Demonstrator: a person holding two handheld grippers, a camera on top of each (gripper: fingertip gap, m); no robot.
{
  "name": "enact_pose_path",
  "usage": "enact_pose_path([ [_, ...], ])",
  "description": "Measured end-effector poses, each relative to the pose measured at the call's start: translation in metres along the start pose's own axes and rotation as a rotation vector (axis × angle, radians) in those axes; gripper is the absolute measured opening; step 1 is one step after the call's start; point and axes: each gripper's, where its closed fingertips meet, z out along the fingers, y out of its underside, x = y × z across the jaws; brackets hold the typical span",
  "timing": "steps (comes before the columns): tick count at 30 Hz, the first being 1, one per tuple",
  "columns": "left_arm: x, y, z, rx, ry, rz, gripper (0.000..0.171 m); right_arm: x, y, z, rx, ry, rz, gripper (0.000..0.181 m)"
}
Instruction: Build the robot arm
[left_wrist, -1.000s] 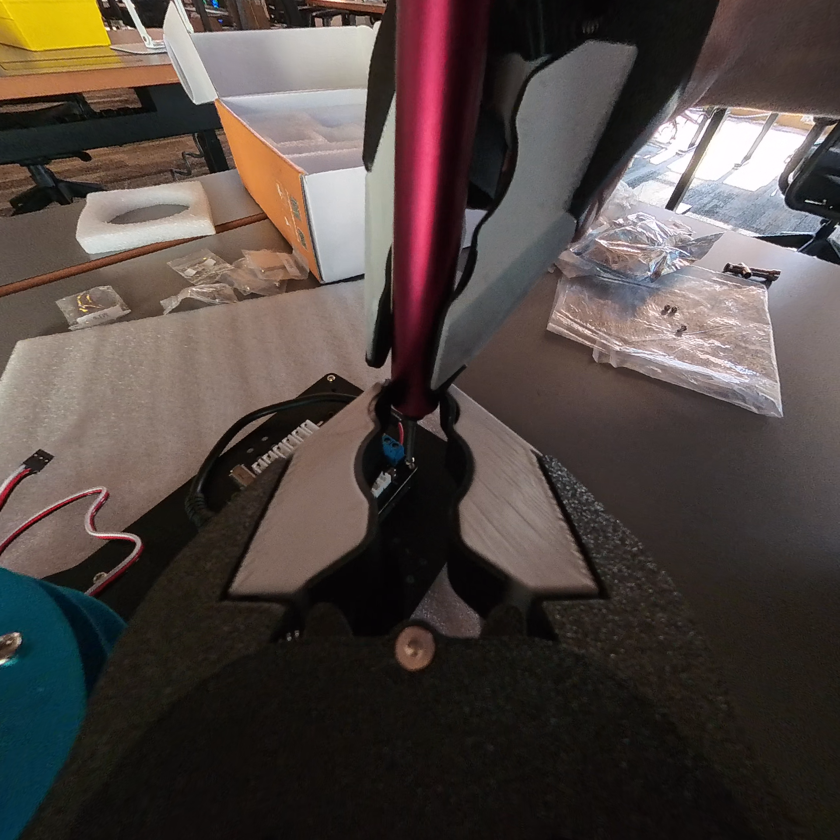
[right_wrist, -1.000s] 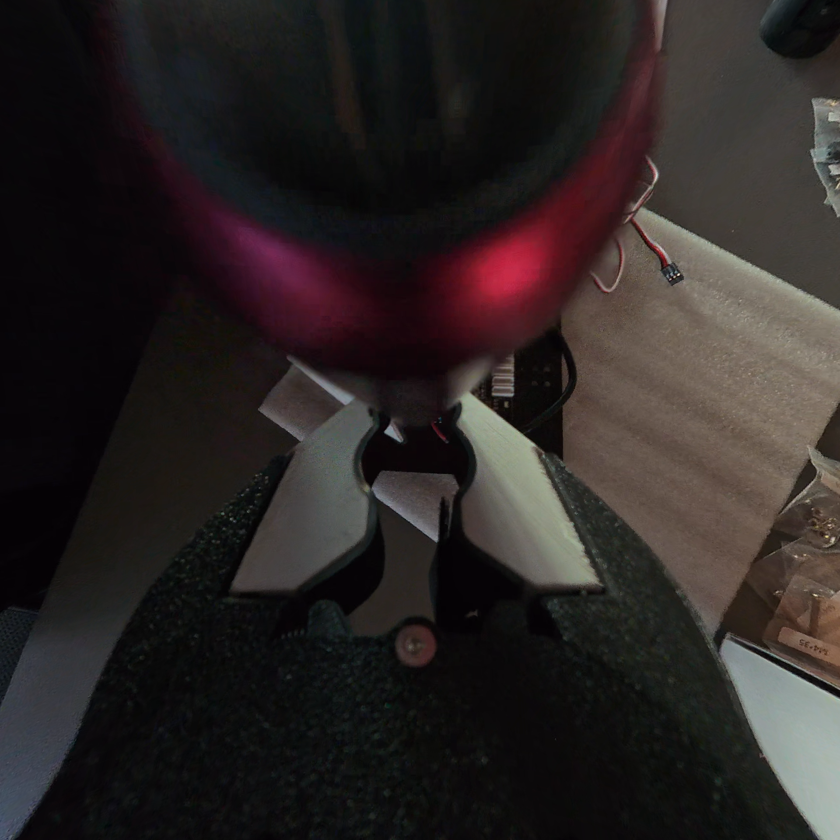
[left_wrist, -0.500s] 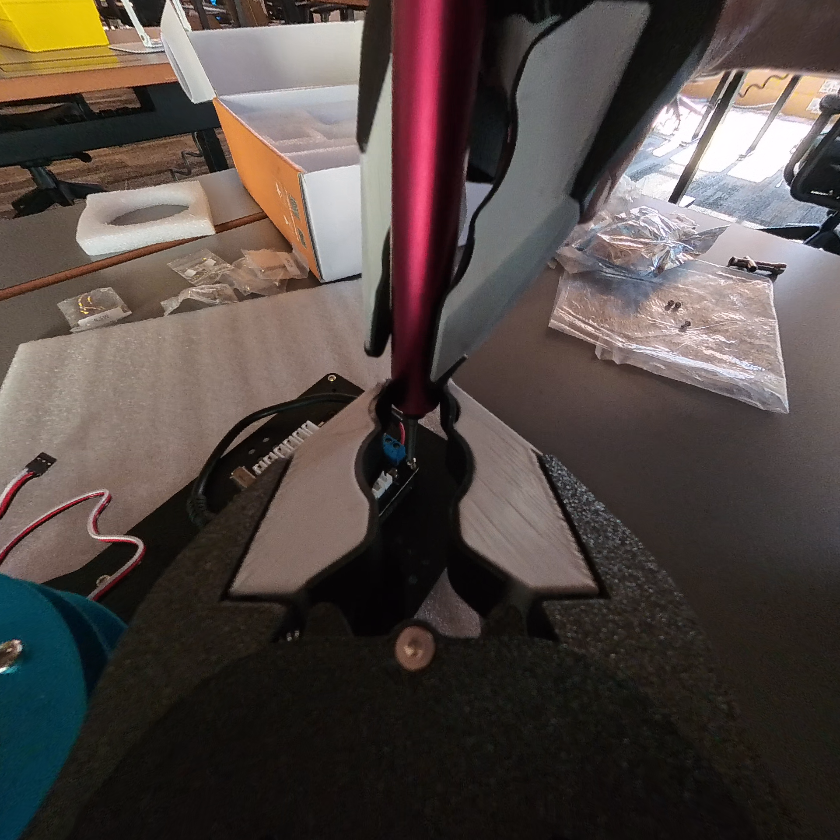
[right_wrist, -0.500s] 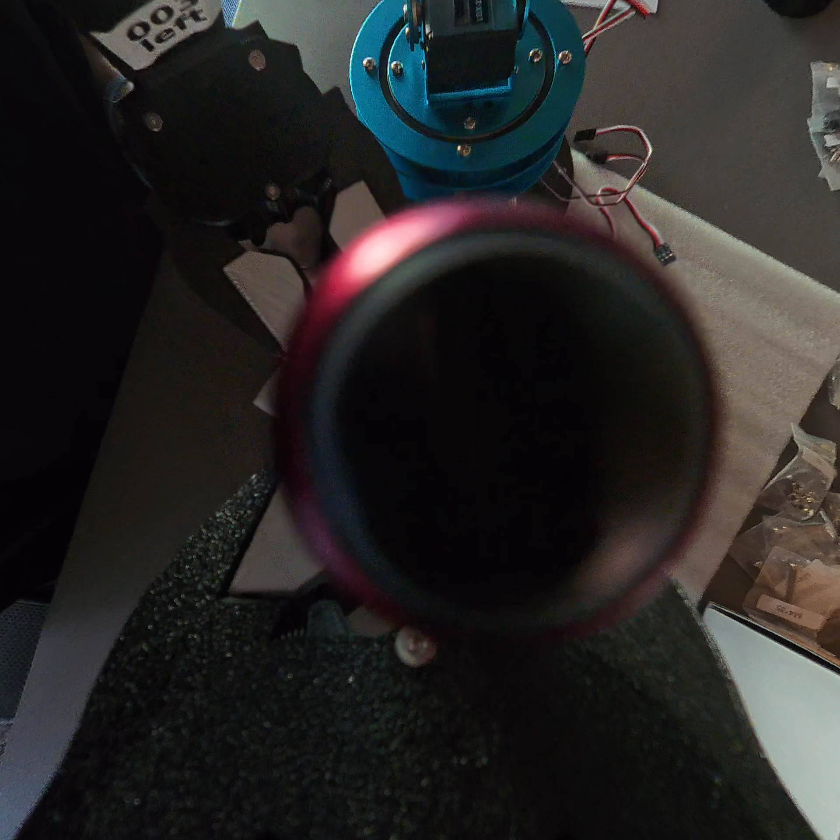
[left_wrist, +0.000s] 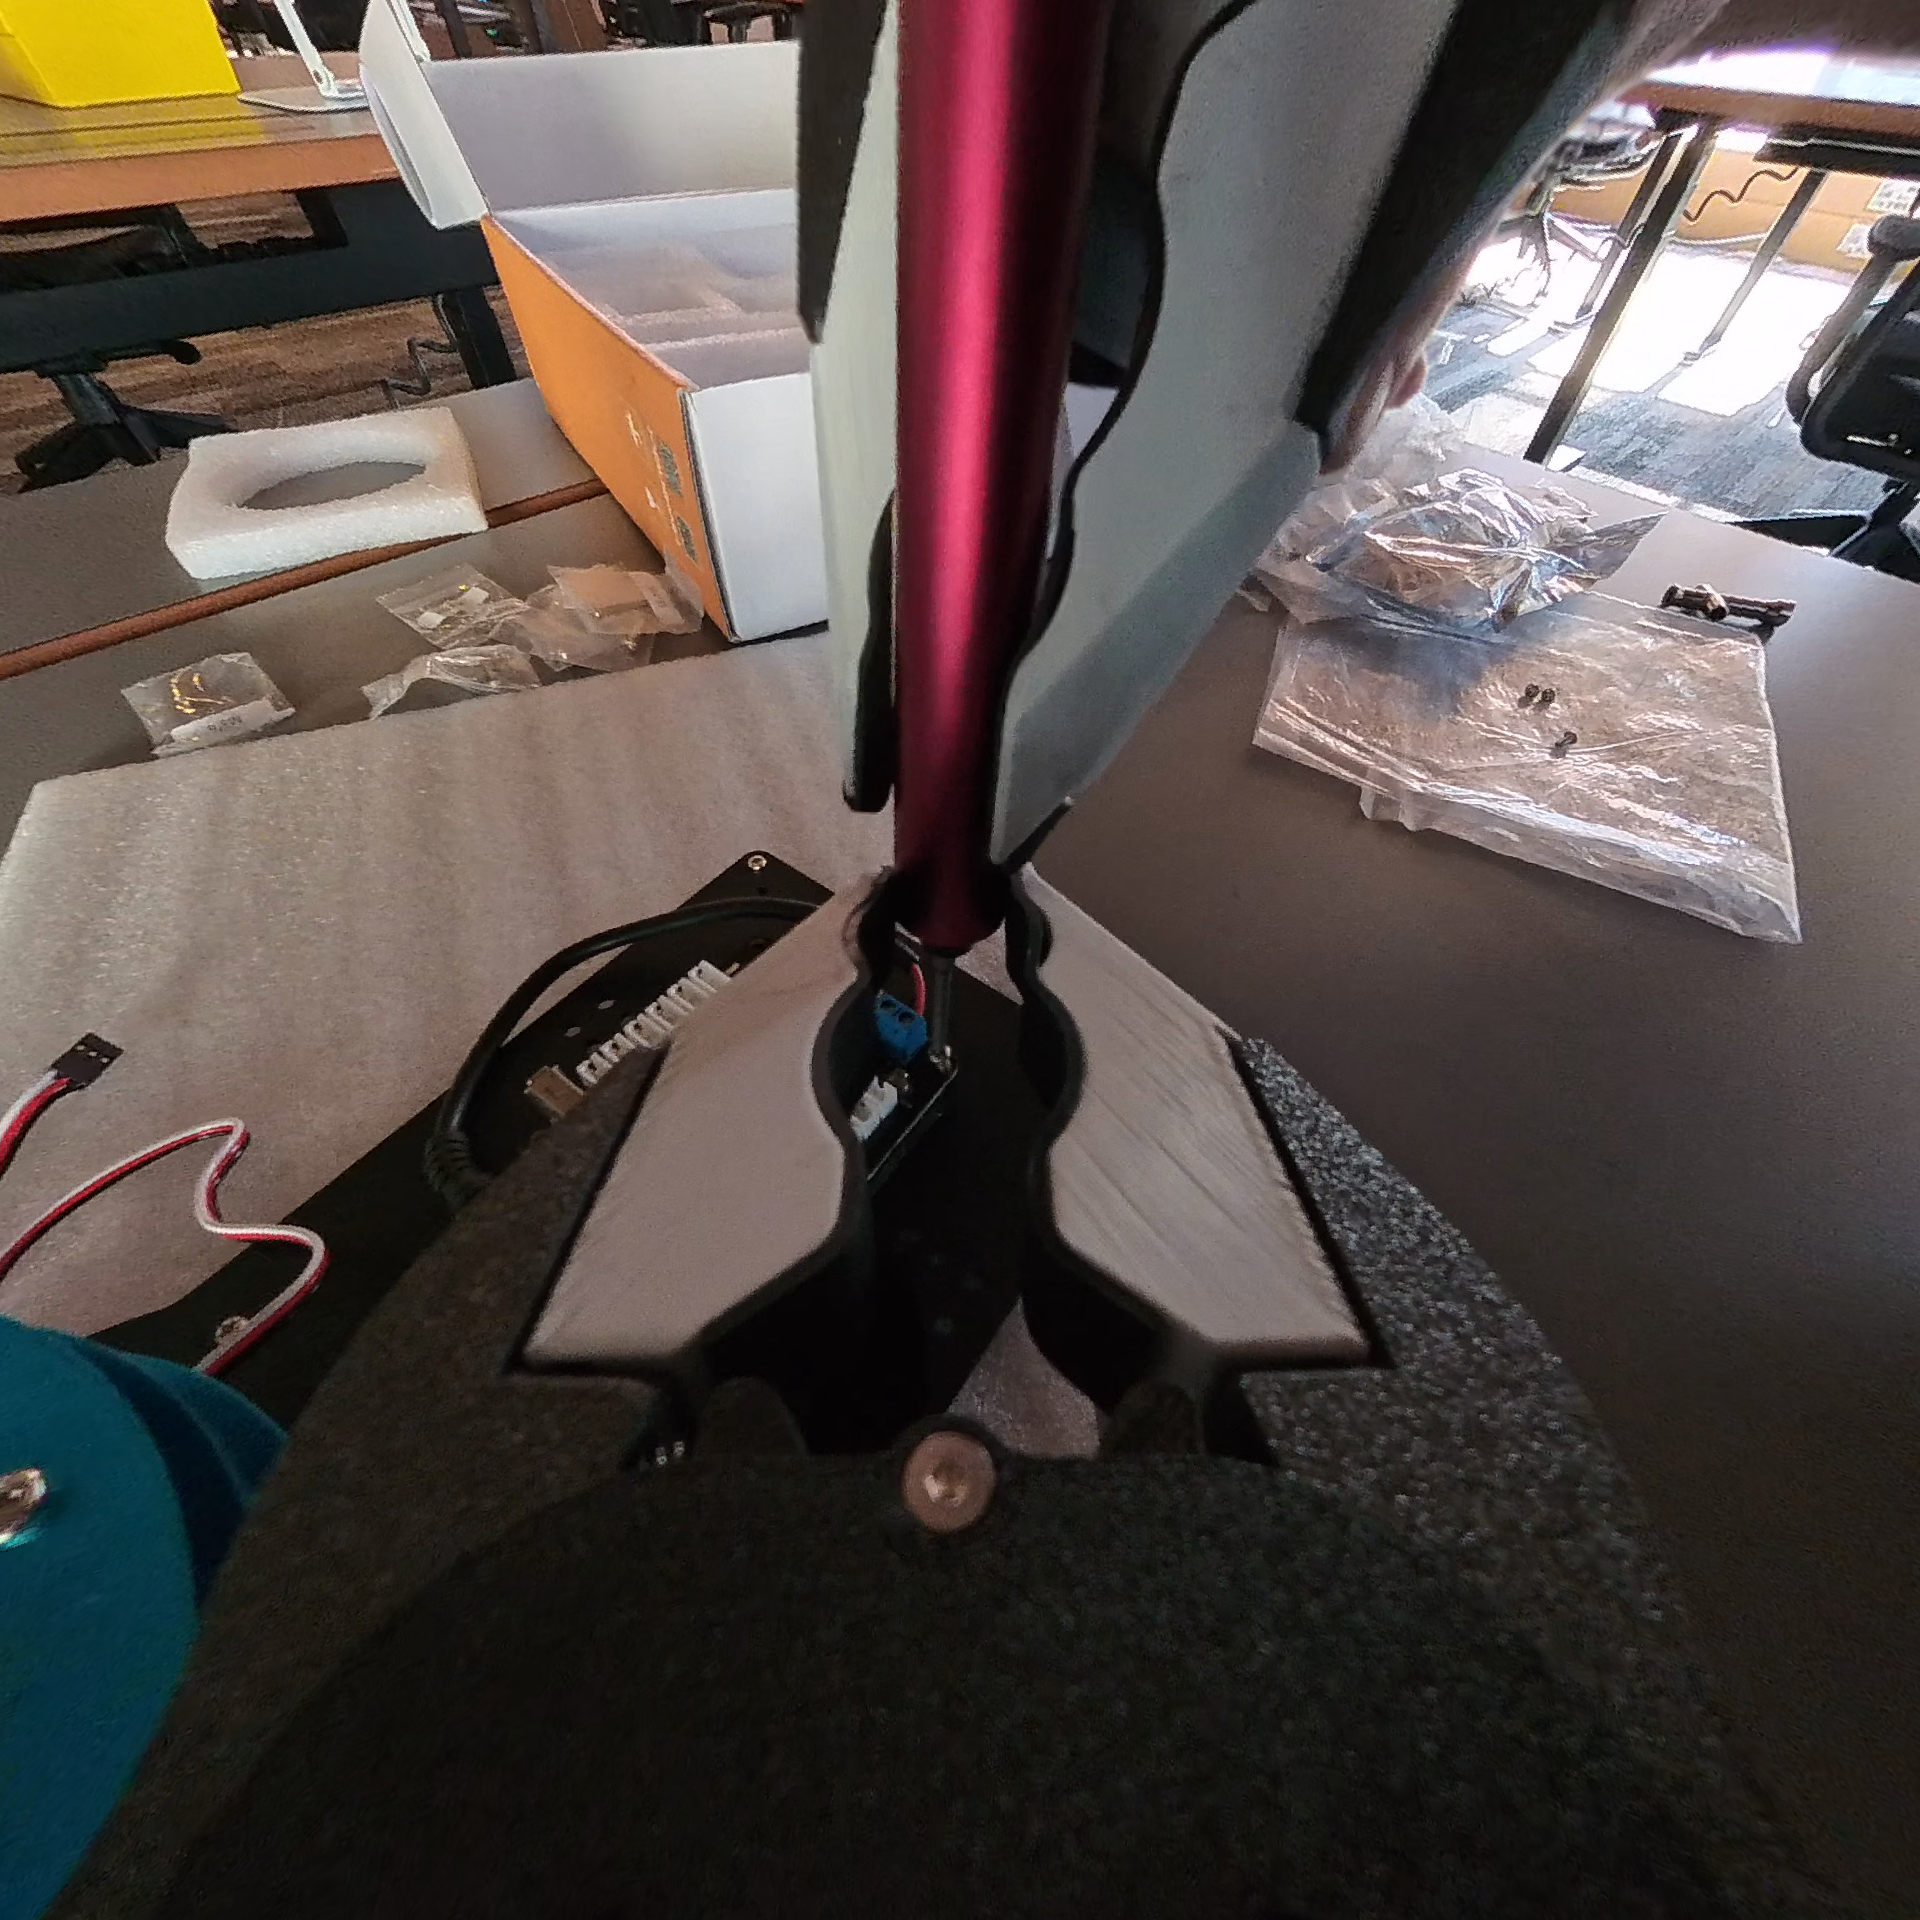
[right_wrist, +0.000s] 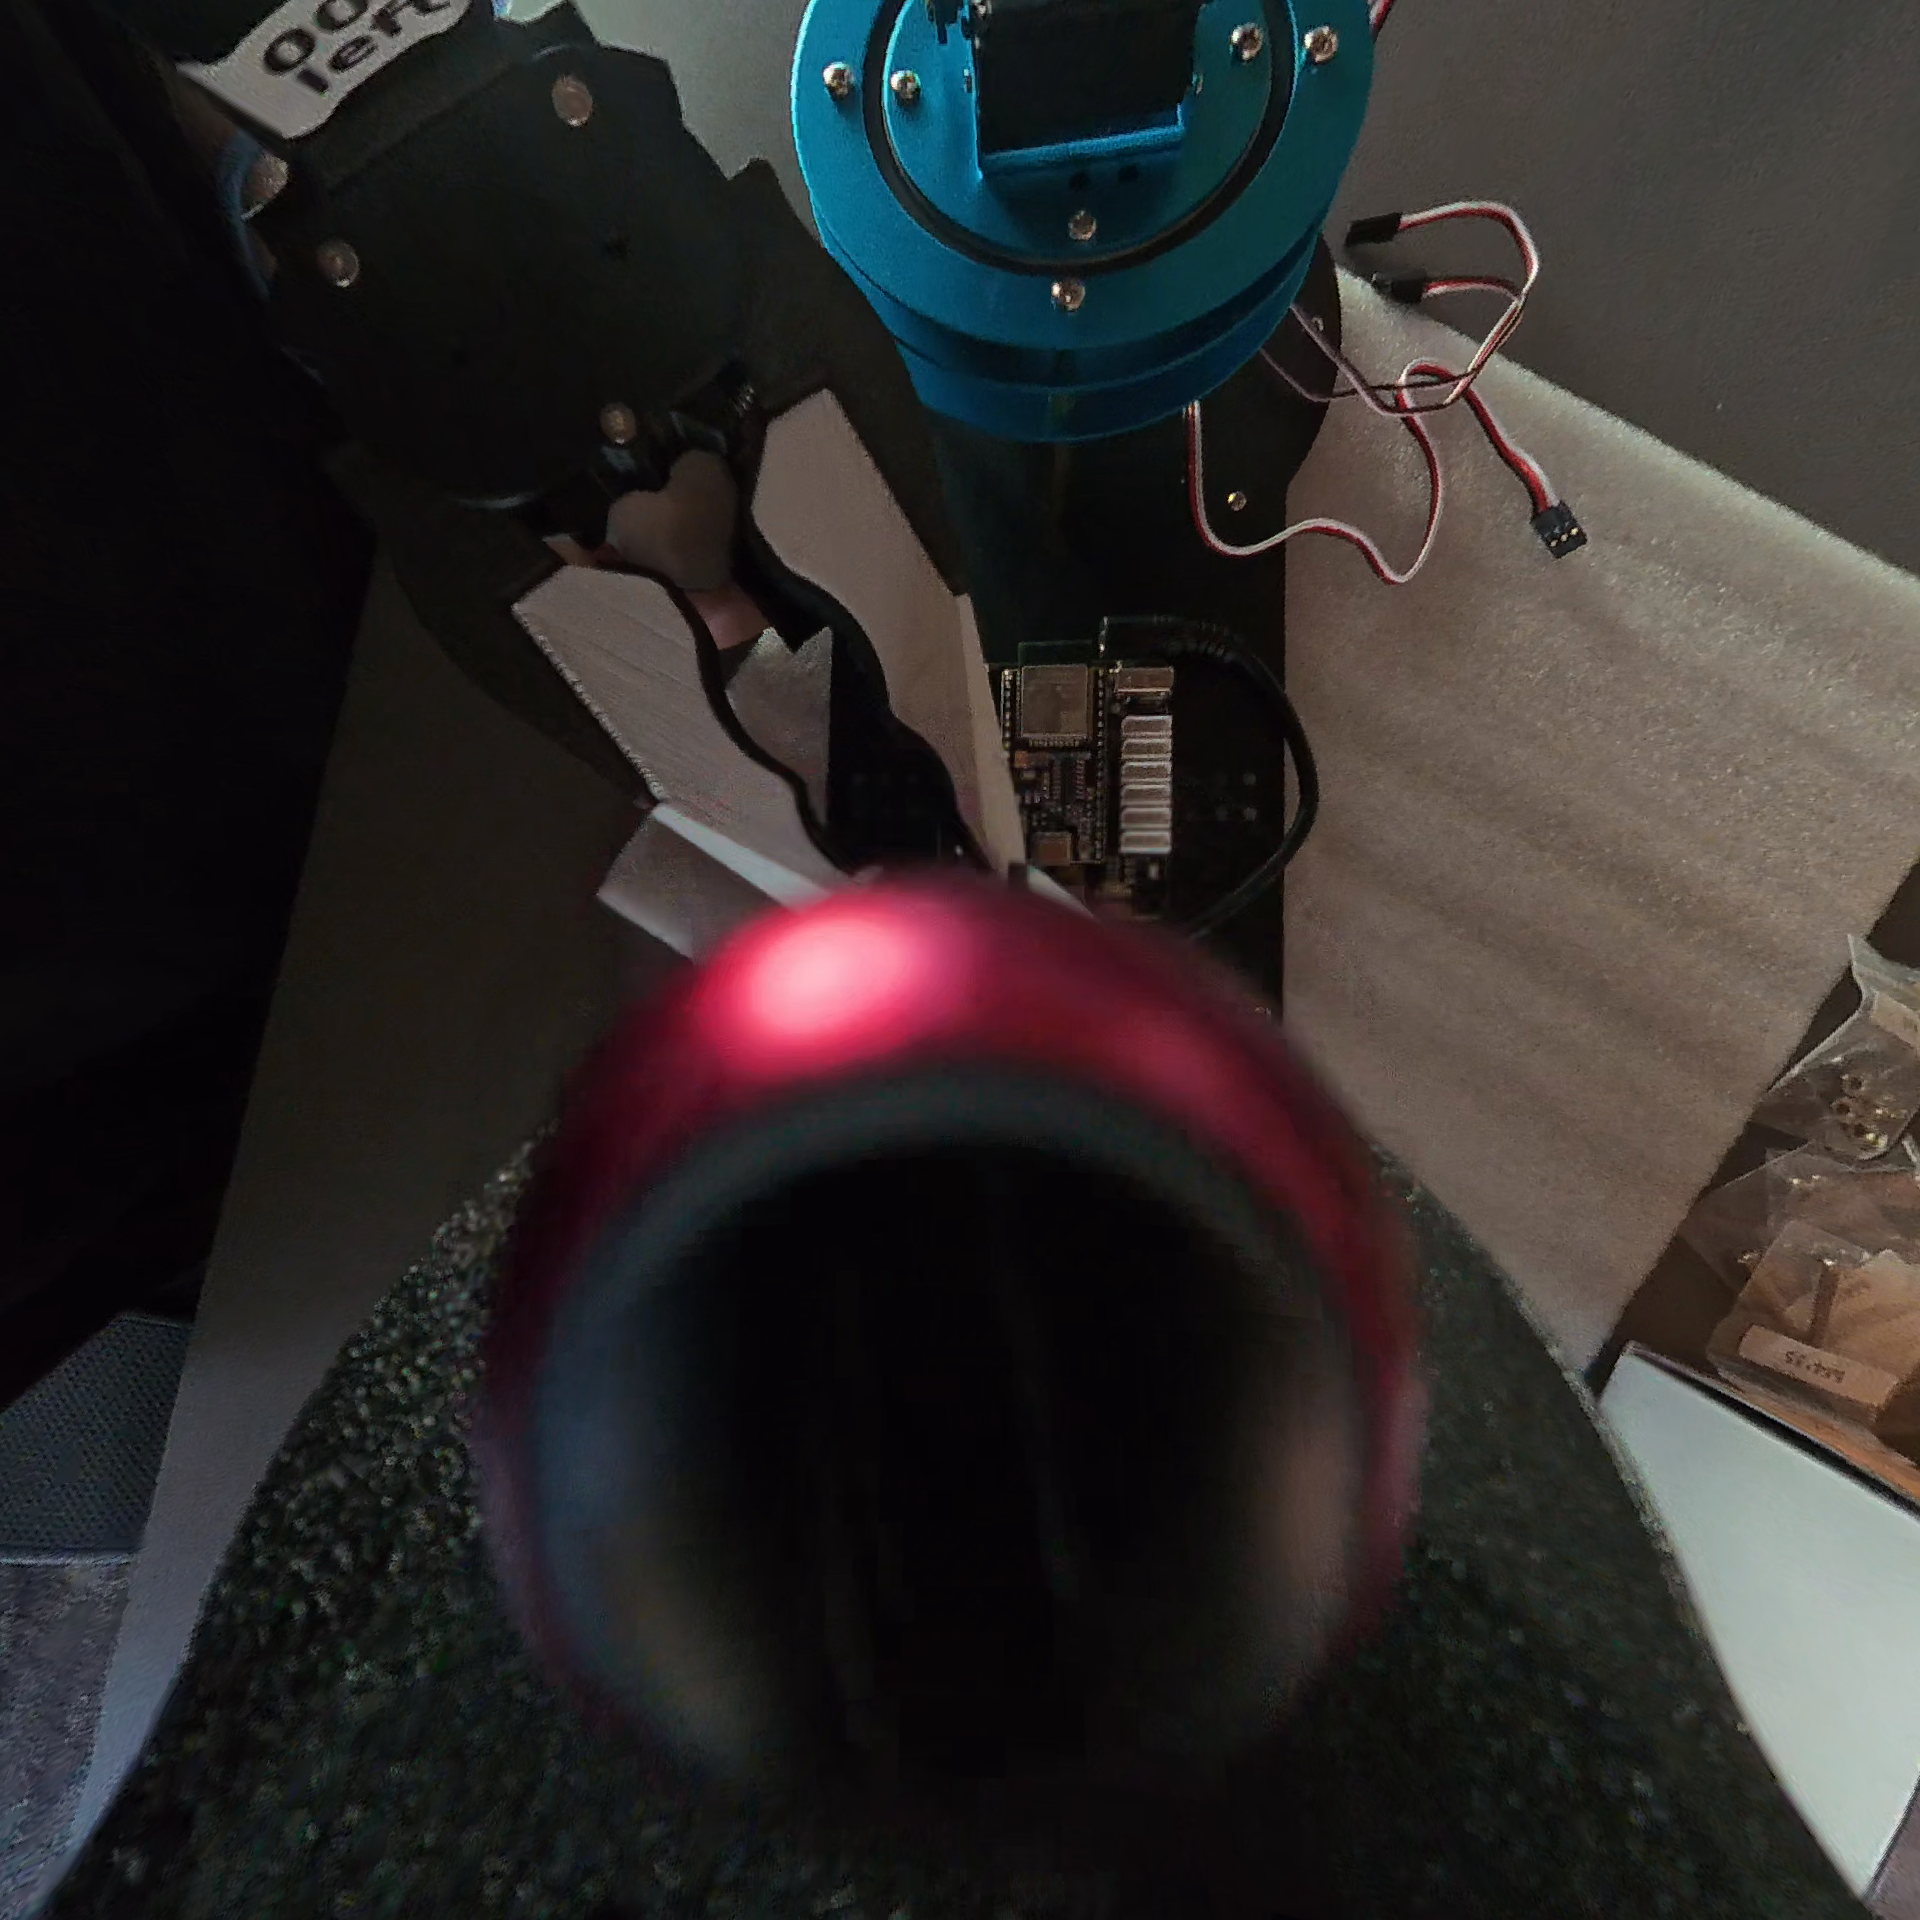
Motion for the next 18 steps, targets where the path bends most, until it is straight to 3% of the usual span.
enact_pose_path([
  [1,0.0001,-0.0001,0.0003,-0.001,-0.002,0.003,0.021,0.0005,0.0007,-0.0005,-0.015,-0.003,0.012,0.019],
  [18,0.0002,0.0005,0.0012,-0.007,-0.002,0.003,0.021,0.0010,0.0007,-0.0056,-0.057,-0.048,0.036,0.021],
])
